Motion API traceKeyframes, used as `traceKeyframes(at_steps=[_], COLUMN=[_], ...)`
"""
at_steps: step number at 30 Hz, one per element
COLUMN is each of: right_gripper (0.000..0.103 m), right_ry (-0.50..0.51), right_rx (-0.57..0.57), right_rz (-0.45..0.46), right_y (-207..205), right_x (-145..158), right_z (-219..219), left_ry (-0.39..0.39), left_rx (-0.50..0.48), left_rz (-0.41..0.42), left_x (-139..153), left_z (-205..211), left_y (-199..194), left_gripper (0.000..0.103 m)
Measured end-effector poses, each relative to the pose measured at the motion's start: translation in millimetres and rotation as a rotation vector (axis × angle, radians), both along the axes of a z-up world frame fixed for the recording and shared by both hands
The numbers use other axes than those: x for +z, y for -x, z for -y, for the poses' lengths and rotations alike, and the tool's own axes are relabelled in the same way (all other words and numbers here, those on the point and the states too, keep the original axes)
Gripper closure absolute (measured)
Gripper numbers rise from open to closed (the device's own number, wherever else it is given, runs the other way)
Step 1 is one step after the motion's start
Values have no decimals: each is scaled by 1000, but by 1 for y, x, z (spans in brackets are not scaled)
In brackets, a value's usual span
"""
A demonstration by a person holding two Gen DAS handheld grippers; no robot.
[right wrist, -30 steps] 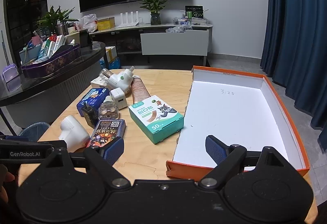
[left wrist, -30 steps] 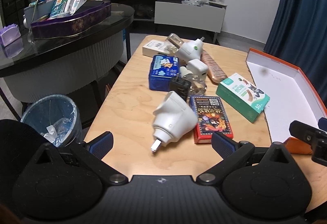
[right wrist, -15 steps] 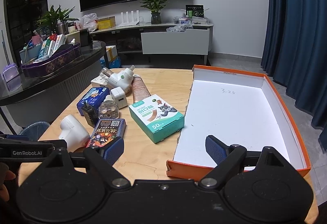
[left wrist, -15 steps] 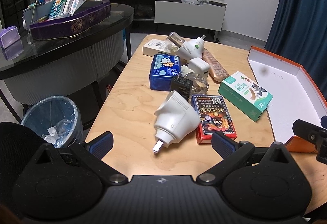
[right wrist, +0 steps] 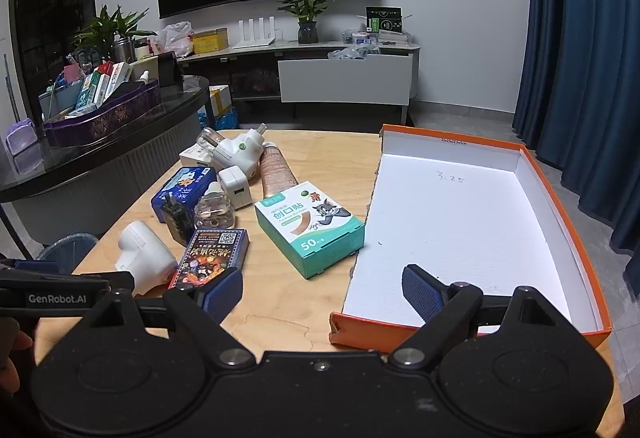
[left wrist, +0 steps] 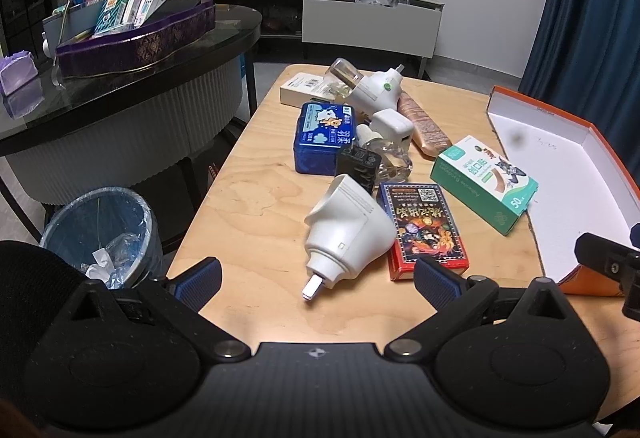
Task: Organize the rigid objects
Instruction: 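Move both tools toward the cluttered table, approaching the white plug adapter and bandage box, then grasp the white plug adapter with the left gripper while the right grasps the green bandage box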
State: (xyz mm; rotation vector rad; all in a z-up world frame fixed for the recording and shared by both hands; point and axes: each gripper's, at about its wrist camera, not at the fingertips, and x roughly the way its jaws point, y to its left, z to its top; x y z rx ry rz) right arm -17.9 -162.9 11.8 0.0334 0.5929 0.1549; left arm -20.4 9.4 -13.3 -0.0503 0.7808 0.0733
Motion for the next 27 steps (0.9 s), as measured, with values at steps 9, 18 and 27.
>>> traceKeyframes(at_steps=[9,18,27], right_gripper=[1,1,1], right_ry=[5,-23,17], right_rx=[-2,2,58], right_rz=[-3,-73,-50], right_y=[-3,-14,-32], right_x=[-4,-10,-15], right_z=[-1,1,-3], left_ry=[-19,-20,-18], left_rx=[-18,-87,-114], left_rz=[-6,-29,-33], left_x=[-10,-26,-40], left_z=[-7,-7,-13], left_y=[-17,-40,-54], left_gripper=[0,0,11])
